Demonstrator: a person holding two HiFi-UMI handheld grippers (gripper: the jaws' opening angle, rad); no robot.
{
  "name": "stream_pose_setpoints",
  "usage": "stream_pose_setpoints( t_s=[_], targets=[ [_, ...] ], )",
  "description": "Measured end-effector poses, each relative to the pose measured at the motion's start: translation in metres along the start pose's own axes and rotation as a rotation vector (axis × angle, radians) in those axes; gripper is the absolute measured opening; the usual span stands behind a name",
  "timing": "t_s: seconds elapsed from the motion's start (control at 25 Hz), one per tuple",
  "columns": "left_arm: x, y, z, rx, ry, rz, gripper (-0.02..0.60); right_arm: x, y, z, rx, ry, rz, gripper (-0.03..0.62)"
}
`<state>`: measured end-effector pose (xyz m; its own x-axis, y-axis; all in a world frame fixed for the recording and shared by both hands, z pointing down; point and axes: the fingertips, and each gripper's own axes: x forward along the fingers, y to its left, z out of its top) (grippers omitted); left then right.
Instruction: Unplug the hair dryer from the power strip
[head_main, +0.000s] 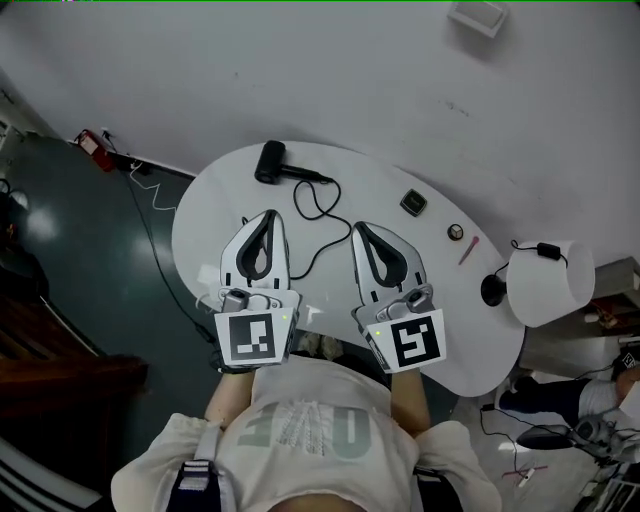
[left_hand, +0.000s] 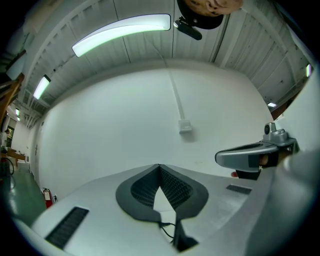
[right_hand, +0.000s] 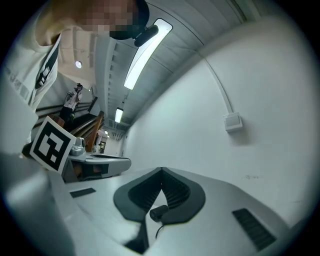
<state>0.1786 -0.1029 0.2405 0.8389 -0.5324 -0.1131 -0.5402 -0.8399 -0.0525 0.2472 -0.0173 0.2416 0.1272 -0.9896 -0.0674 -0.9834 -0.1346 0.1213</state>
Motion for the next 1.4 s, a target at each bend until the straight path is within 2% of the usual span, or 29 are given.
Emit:
stream_pose_setpoints(
  t_s=[0.12,0.28,0.52,0.68,0.8,0.96,1.08,1.2,1.24,1.28,1.4],
  targets=[
    [-0.002,0.01,0.0,-0.003,0.005,0.05,0.006,0.009,0.006,-0.002,-0.01,0.02,0.056,0.003],
    [-0.01,0.029,0.002,0.015,-0.001,0.118,0.006,0.031,0.028,0.011,-0.042,-0.056,0.145,0.003],
    [-0.049,0.065,0.008,0.025,-0.013,0.3,0.006,0.059,0.08,0.002,-0.016,-0.058,0.376,0.003],
    [-0.074,0.088,0.006,0.012,0.003,0.381,0.006,0.071,0.121,-0.002,0.039,-0.046,0.512,0.003],
    [-0.088,0.103,0.006,0.014,0.005,0.431,0.006,0.075,0.139,-0.005,0.03,-0.023,0.586,0.003],
    [-0.097,0.115,0.001,0.011,0.012,0.466,0.006,0.079,0.149,-0.008,0.047,-0.022,0.646,0.003],
    [-0.1,0.12,-0.002,0.009,0.02,0.479,0.006,0.08,0.156,-0.017,0.021,0.039,0.687,0.003],
    [-0.102,0.121,-0.011,-0.002,0.046,0.481,0.006,0.069,0.173,-0.04,-0.053,0.105,0.821,0.005],
    [-0.102,0.122,-0.014,-0.003,0.053,0.477,0.006,0.064,0.181,-0.051,-0.075,0.132,0.878,0.116],
    [-0.103,0.122,-0.016,-0.001,0.055,0.475,0.006,0.058,0.187,-0.065,-0.092,0.167,0.928,0.191],
    [-0.107,0.125,-0.022,0.011,0.054,0.479,0.006,0.047,0.2,-0.114,-0.111,0.314,0.993,0.224]
  ],
)
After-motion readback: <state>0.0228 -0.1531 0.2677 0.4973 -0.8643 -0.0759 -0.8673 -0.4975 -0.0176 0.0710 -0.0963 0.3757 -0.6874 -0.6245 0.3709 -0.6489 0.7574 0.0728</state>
